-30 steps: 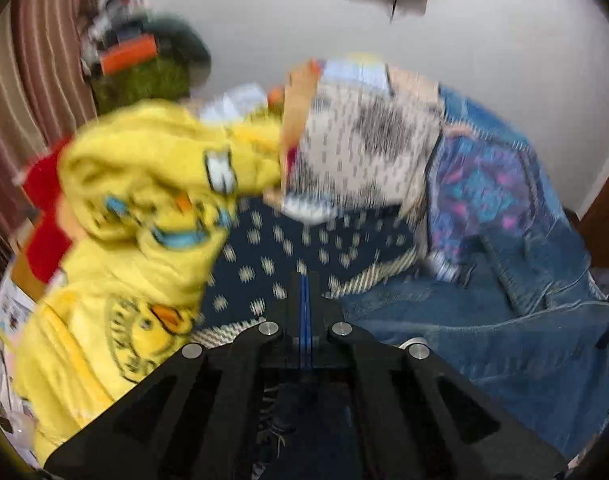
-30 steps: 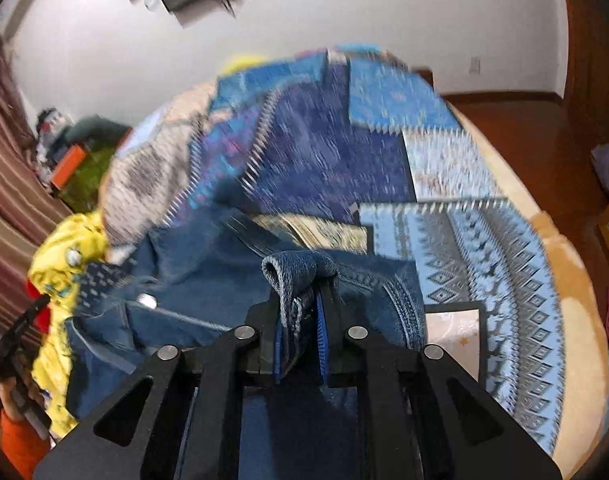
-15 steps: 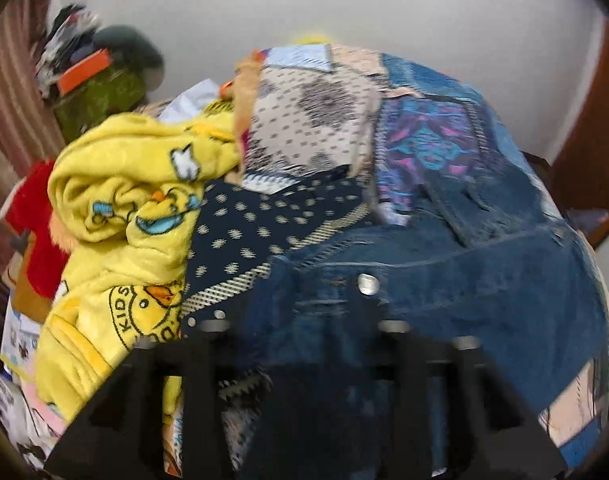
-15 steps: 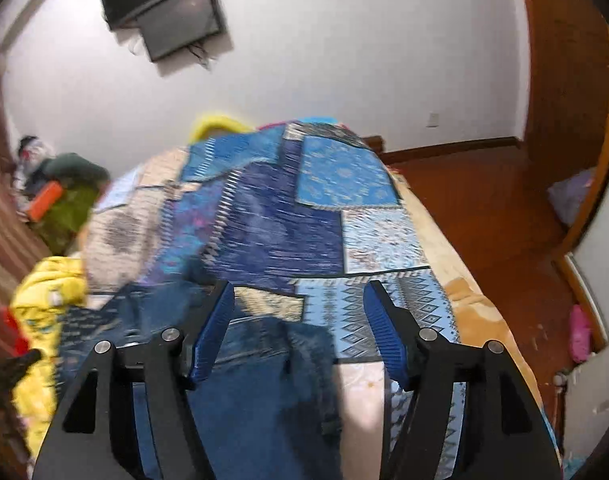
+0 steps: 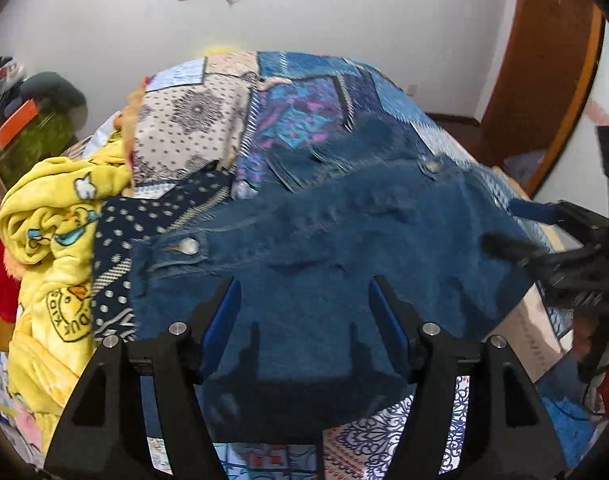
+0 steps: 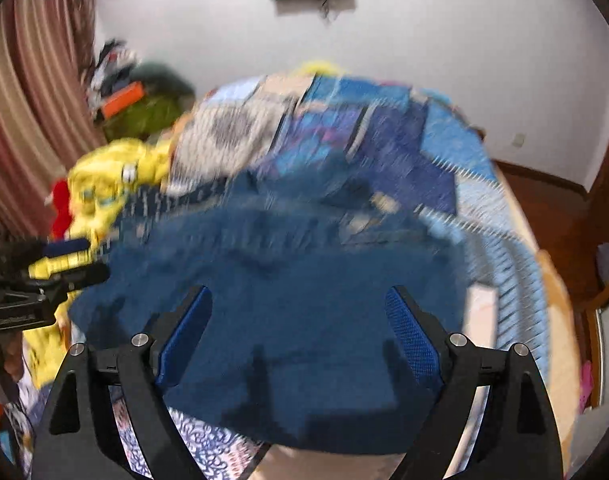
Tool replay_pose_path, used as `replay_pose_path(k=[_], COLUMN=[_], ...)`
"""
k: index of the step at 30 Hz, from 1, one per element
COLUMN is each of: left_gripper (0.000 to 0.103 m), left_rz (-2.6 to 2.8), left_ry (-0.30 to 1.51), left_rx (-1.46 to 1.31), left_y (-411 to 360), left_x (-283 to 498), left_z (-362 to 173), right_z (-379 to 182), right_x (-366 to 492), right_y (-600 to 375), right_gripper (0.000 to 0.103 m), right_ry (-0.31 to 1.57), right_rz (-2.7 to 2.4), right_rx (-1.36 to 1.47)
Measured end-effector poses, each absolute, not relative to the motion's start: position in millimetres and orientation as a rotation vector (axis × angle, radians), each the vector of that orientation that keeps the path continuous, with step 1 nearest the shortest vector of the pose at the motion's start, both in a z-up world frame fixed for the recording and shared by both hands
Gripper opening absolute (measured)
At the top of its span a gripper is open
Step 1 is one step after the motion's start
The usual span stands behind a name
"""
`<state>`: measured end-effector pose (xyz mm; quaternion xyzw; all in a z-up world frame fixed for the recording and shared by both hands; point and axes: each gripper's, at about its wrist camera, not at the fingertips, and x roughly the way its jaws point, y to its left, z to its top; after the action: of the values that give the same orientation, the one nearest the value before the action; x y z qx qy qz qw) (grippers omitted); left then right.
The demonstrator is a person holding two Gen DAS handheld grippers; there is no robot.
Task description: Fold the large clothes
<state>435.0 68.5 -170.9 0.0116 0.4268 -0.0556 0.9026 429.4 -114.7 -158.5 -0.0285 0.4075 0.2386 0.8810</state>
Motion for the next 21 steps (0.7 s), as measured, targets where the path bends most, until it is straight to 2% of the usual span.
replay_pose_path(k=[8, 15, 21], left_gripper=[0.065, 0.071, 0.077], left_rz=[-0.131, -0.06, 0.037], left_ry=[0.976, 1.01, 1.013], left_rx=[0.097, -0.03, -0.095], left_y=[40, 78, 115], left_x=[441, 433, 413], left_z=[-222, -243, -247], right_z=[-198, -204, -206], right_x=[438, 436, 434], right_y=[-108, -138, -174], right_gripper=[0.087, 0.089, 0.089], right_ry=[0.965, 0.957, 0.982], right_rz=[0.479, 0.447, 0.404], right_rx=[-0.158, -0.173, -0.062])
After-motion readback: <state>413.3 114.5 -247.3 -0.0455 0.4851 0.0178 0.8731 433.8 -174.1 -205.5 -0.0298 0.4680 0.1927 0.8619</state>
